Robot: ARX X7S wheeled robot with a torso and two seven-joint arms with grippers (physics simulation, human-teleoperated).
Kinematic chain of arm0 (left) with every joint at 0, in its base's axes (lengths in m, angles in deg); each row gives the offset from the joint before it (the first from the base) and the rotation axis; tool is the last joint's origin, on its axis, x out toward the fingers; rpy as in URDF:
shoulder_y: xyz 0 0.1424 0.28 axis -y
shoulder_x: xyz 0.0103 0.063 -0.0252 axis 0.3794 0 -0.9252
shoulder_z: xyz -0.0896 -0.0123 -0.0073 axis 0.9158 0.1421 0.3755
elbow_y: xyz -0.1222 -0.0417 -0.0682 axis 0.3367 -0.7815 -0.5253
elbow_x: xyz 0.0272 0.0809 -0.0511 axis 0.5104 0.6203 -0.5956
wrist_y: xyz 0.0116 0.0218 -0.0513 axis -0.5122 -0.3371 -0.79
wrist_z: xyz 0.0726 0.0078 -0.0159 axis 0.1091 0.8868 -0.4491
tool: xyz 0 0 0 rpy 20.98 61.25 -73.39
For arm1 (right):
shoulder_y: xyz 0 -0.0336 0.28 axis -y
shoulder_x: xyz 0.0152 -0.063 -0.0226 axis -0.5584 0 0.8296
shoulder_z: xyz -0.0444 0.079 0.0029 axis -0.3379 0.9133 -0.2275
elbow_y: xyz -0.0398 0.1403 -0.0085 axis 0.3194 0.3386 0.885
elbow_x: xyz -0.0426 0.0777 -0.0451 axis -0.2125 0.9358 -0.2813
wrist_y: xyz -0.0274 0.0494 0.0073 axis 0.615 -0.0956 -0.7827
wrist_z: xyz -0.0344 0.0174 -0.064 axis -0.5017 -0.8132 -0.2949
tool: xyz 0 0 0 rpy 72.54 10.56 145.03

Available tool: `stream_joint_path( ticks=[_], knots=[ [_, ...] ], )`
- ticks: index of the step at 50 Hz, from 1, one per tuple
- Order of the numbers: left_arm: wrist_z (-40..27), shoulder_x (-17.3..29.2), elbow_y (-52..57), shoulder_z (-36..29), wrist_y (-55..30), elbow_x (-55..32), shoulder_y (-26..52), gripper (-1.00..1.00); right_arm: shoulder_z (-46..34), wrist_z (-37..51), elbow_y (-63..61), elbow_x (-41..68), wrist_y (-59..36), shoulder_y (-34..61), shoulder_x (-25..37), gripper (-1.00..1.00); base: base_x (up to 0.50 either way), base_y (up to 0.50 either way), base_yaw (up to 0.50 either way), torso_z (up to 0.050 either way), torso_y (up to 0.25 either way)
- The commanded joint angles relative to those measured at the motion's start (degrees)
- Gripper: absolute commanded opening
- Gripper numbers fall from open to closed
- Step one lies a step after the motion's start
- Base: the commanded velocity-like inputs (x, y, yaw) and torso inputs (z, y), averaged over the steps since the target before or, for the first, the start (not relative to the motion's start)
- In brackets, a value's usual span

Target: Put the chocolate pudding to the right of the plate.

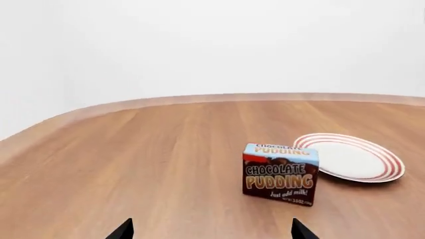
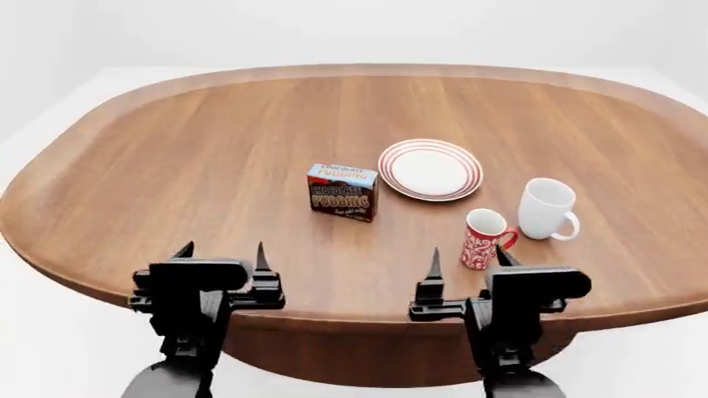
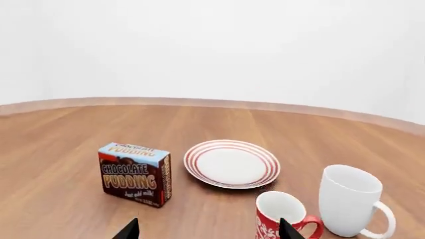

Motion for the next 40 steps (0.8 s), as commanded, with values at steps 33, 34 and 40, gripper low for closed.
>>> stream_joint_path(
  ticks=[33,34,40],
  knots=[
    [-0.8,5.5,14.5,2.3,-32.8,-6.4,22.8,1.0,1.4,0.3,-16.9,6.4,-35.5,24.4,3.9,1.0,0.49,0.0,0.0,0.0,0.0],
    [-0.9,5.5,14.5,2.3,-32.7,-6.4,22.8,1.0,1.4,0.3,-16.9,6.5,-35.5,24.3,3.9,1.0,0.5,0.0,0.0,0.0,0.0],
    [-1.1,5.7,14.1,2.0,-32.3,-6.2,22.8,1.0,1.3,0.3,-17.2,6.8,-35.6,24.2,4.0,1.0,0.5,0.0,0.0,0.0,0.003]
  ],
)
